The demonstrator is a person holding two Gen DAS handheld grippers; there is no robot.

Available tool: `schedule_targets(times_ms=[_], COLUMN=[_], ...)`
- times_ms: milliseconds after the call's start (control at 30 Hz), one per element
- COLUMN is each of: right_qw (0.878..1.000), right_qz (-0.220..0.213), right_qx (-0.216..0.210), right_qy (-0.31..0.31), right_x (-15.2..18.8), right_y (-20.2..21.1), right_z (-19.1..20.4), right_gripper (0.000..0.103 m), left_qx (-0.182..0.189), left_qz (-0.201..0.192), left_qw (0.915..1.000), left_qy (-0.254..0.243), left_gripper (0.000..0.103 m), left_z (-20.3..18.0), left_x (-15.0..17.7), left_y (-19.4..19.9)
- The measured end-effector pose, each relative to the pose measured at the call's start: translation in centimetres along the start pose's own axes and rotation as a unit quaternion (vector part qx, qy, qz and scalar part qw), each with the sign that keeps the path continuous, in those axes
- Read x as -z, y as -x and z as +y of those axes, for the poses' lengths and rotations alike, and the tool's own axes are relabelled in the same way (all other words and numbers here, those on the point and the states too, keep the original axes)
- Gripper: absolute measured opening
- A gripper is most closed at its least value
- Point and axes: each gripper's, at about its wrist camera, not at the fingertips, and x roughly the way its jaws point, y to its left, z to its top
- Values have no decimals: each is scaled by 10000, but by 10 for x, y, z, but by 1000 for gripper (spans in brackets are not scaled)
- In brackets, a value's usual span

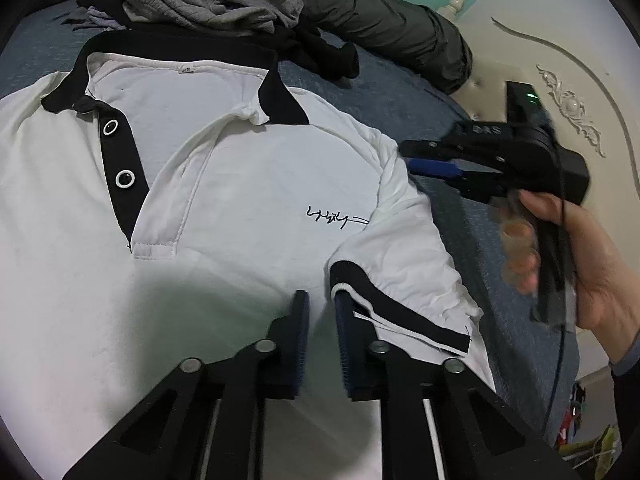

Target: Fold clothes

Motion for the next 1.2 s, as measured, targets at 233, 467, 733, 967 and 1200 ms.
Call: schedule_targets(times_ms=[233, 467, 733, 967, 1200], right_qw=[9999, 9976, 9898, 9944, 9992], right_qz=[-167, -318, -227, -302, 42], right_qx=[1, 277, 504, 613, 235], right_qy=[16, 558, 1314, 801, 307], right_x=[-2, -11, -14, -23, -19], right_y=[-7, -10, -23, -5, -2], right_z=[7, 28, 63, 38, 12], right_gripper=[24, 5, 0, 25, 30], left_qx=[111, 139, 191, 249, 299], left_qz=[-33, -9, -7, -33, -25], left_qw=[9999, 9999, 9998, 9996, 9994], left_qy=[-76, -46, 37, 106, 160], left_gripper=[4, 4, 4, 4, 7], left_z=[0, 3, 6, 8, 3], left_x=[0, 4, 7, 5, 0], left_y=[1, 2, 4, 7, 3])
